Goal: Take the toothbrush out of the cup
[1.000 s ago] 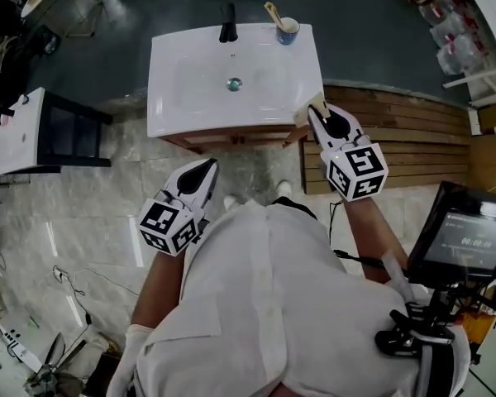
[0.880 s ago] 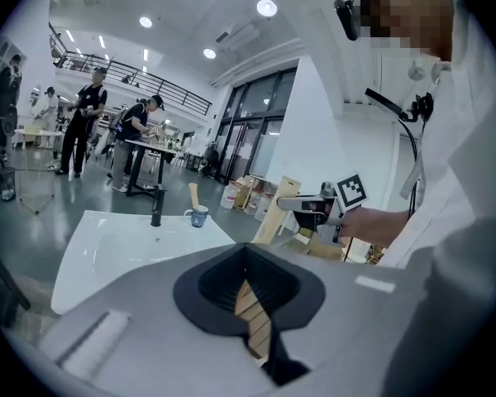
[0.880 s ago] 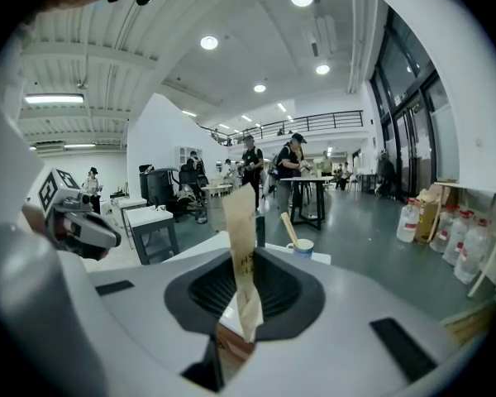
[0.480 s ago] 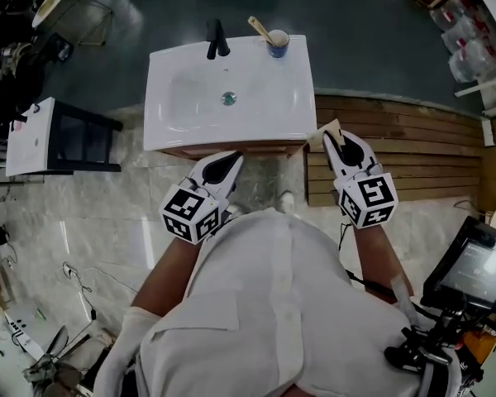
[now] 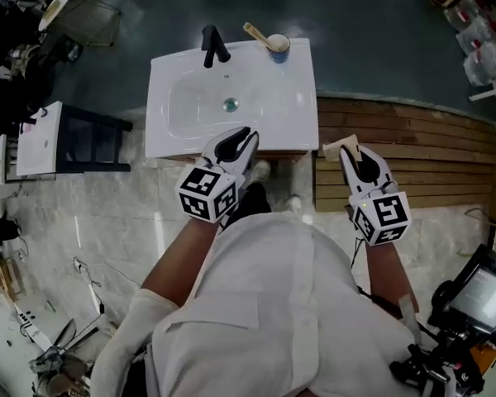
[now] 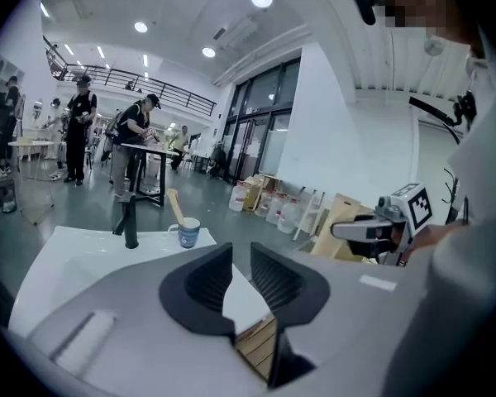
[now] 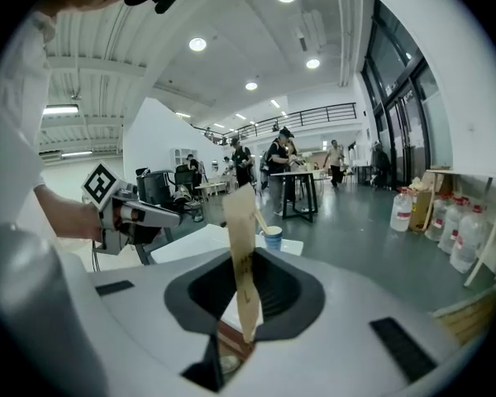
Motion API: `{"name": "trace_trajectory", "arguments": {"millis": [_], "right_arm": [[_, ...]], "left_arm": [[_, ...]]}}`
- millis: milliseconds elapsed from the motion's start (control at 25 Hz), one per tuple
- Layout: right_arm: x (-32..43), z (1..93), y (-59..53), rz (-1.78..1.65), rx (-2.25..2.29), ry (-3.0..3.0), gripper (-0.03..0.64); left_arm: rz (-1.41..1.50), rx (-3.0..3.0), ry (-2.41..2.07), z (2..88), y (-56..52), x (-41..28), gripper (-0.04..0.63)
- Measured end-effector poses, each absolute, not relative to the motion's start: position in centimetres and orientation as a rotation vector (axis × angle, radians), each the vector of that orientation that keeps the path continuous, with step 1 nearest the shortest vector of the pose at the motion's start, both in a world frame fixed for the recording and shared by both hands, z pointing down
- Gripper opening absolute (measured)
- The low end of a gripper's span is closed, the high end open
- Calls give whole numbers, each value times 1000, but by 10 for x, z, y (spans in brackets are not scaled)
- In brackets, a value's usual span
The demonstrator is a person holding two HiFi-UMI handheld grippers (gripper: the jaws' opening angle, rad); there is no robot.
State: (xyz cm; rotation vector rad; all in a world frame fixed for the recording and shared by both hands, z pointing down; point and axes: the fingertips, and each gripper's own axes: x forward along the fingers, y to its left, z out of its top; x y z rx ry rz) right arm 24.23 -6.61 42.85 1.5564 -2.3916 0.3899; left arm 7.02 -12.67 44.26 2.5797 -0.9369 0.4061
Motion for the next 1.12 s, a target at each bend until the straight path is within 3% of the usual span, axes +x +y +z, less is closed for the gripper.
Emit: {"name": "trace_trajectory", "arguments": {"millis": [1120], "right_arm": [[296,421,-127,460,1853,-2129,43]], "left_arm": [[376,2457,-1103,504,-381,106,191]]}}
